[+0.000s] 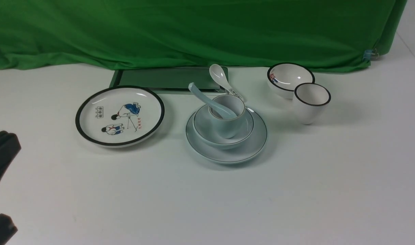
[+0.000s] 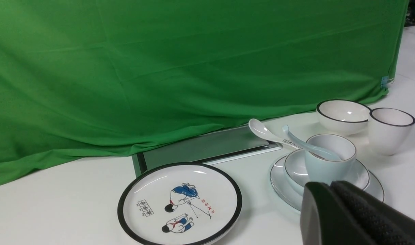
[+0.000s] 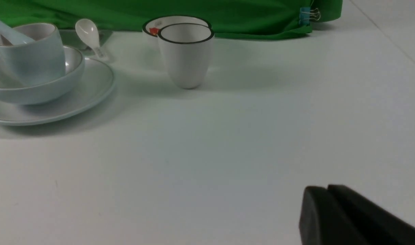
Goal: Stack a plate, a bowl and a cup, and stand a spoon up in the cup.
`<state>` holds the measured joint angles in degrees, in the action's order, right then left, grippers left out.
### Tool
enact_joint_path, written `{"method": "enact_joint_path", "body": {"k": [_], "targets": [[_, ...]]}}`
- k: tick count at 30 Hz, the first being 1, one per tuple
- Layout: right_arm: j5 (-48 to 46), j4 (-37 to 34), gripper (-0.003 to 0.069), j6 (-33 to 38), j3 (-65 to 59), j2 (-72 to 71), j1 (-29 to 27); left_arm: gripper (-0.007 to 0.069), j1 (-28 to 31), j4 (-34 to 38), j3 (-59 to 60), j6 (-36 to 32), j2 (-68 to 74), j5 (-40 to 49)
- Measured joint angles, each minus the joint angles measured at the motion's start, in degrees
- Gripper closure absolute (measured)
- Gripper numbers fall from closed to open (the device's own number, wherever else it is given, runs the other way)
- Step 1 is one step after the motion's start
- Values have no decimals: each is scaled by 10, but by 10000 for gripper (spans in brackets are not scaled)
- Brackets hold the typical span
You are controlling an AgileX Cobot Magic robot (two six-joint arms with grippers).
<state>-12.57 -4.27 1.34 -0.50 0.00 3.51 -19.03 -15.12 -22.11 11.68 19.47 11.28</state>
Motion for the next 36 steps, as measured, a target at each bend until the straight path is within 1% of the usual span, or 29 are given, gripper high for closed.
{"method": "enact_joint_path", "body": {"k": [5,8,11,13,15,16,18,21,24,36], "targets": [[0,0,581,0,0,0,0,654,26,15,58,0,-34,-8],[0,0,568,0,0,0,-1,654,80,82,128,-15,-83,-49],[0,0,559,0,0,0,-1,654,145,136,198,-50,-138,-84],[0,0,556,0,0,0,-1,654,178,155,219,-59,-167,-71],[-1,0,550,0,0,0,-1,654,203,167,222,-70,-189,-16],[-1,0,548,0,0,0,-1,654,206,170,223,-78,-192,-2],[0,0,545,0,0,0,-1,654,211,174,225,-117,-194,21],[0,0,538,0,0,0,-1,654,211,179,225,-152,-194,25],[0,0,533,0,0,0,-1,654,211,183,225,-163,-194,27],[0,0,505,0,0,0,-1,654,211,184,225,-167,-194,28]]}}
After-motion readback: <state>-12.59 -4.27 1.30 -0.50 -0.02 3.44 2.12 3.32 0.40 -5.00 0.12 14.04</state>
